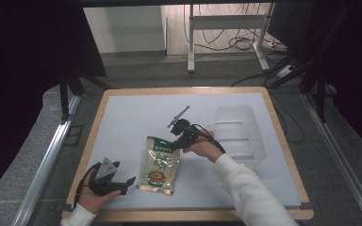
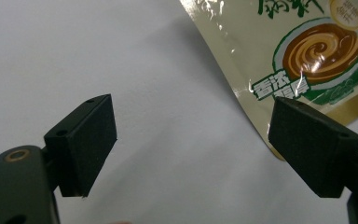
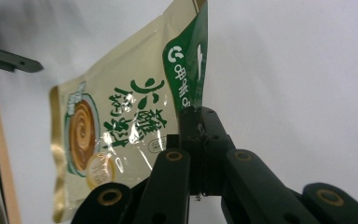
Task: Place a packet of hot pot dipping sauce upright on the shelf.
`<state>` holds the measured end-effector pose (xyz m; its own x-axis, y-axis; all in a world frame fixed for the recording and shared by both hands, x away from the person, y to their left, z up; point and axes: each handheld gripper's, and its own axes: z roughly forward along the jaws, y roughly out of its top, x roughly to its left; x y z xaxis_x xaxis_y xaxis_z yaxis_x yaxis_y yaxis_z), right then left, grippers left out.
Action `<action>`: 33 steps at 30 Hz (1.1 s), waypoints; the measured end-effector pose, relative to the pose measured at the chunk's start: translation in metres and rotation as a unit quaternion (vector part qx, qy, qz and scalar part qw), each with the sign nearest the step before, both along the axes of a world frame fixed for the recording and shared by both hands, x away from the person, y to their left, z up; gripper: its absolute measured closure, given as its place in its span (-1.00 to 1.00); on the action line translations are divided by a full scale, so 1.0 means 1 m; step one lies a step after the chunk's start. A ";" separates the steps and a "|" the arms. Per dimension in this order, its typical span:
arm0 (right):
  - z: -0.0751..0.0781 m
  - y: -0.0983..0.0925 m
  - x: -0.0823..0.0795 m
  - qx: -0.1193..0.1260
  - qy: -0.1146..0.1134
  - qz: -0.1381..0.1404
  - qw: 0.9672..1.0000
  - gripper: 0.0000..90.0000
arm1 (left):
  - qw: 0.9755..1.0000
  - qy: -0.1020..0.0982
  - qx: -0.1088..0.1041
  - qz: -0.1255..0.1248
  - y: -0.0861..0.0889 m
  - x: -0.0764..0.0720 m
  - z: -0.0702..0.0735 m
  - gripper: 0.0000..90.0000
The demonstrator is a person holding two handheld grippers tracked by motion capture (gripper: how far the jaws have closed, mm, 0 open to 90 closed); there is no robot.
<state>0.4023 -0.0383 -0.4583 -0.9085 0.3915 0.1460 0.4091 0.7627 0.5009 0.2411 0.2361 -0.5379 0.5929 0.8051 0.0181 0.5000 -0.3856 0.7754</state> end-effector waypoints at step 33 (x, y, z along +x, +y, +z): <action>0.100 -0.014 -0.028 0.016 -0.082 0.035 0.996 0.98 | 1.000 0.006 0.013 -0.001 0.000 0.003 -0.002 -0.66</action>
<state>0.3743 -0.0523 -0.3586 -0.9463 0.3231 0.0055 0.2660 0.7693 0.5808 0.2439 0.2356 -0.5401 0.5945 0.8034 0.0318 0.5085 -0.4064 0.7591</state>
